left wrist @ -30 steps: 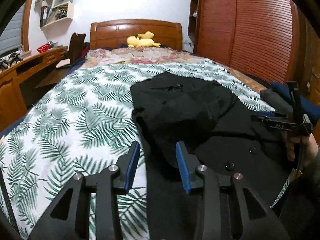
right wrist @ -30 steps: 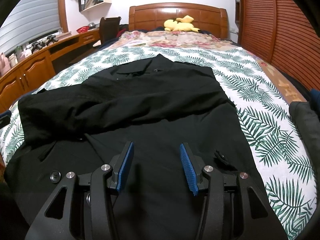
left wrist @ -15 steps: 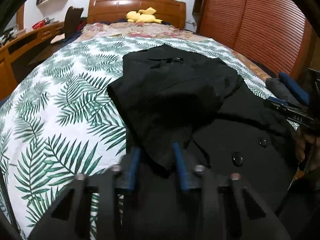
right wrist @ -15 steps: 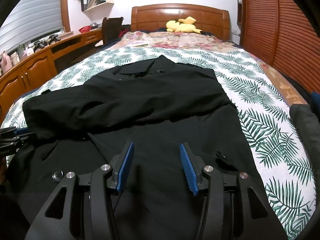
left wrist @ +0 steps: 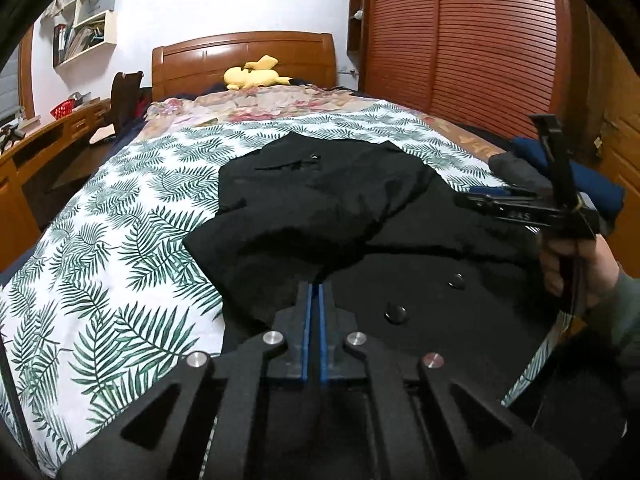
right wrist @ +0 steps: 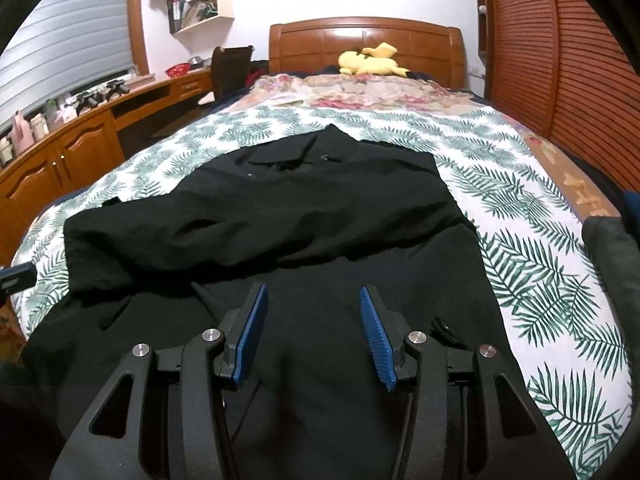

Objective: Fold large clothes

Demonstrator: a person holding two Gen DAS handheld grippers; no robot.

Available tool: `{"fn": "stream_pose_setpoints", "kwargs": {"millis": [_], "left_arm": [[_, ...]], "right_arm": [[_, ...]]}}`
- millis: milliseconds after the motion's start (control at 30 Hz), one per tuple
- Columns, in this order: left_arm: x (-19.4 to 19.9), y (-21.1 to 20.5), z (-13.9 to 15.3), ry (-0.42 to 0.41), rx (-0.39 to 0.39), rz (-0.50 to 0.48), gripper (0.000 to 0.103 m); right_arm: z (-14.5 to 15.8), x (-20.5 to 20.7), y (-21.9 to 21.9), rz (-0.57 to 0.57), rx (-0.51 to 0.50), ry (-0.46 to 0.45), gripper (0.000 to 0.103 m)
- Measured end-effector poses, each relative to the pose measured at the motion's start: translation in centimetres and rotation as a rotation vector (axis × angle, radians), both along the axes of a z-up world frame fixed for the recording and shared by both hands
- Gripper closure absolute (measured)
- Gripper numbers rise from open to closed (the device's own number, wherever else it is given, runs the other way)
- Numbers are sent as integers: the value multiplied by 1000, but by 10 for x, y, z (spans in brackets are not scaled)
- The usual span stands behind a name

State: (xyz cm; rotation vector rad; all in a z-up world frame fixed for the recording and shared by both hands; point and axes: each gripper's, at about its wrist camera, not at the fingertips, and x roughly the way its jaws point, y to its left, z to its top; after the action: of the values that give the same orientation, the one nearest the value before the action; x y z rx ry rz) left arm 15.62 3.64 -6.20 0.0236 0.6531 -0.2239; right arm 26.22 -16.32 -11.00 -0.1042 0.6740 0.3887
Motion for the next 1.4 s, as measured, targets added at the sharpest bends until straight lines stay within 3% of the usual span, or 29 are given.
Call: {"fn": "stream_pose_setpoints", "kwargs": {"millis": [133,300,500,600,767,800,900,1067,1200,1400], "left_arm": [[4,13,0,4,-2,50,103],[18,25,-16,59,20,92,76],[44,29,-51,173,-11,123,74],[56,32,-63,216,-51,138,74],[66,32,-67,200,-76,163,75],[68,30,-68,201,-69,157,88],[70,19,-69,198,-10,138,102],[51,2,-49,144,1,107,103],[24,-11,-23,104,-40,66,103],[6,-19,-8,87,-43,42,102]], "right_arm": [[1,-1,5,17,3,1,55],[0,-4,9,31,-5,-1,55],[1,-6,9,38,-1,-5,55],[1,-7,8,43,-9,-2,55],[0,-11,6,48,-22,-4,55],[1,-12,5,48,-22,-6,55],[1,-14,2,51,-22,-7,55],[4,-16,-2,54,-18,-16,55],[7,-16,-5,52,-7,-21,55],[6,-12,-4,55,4,-8,55]]}}
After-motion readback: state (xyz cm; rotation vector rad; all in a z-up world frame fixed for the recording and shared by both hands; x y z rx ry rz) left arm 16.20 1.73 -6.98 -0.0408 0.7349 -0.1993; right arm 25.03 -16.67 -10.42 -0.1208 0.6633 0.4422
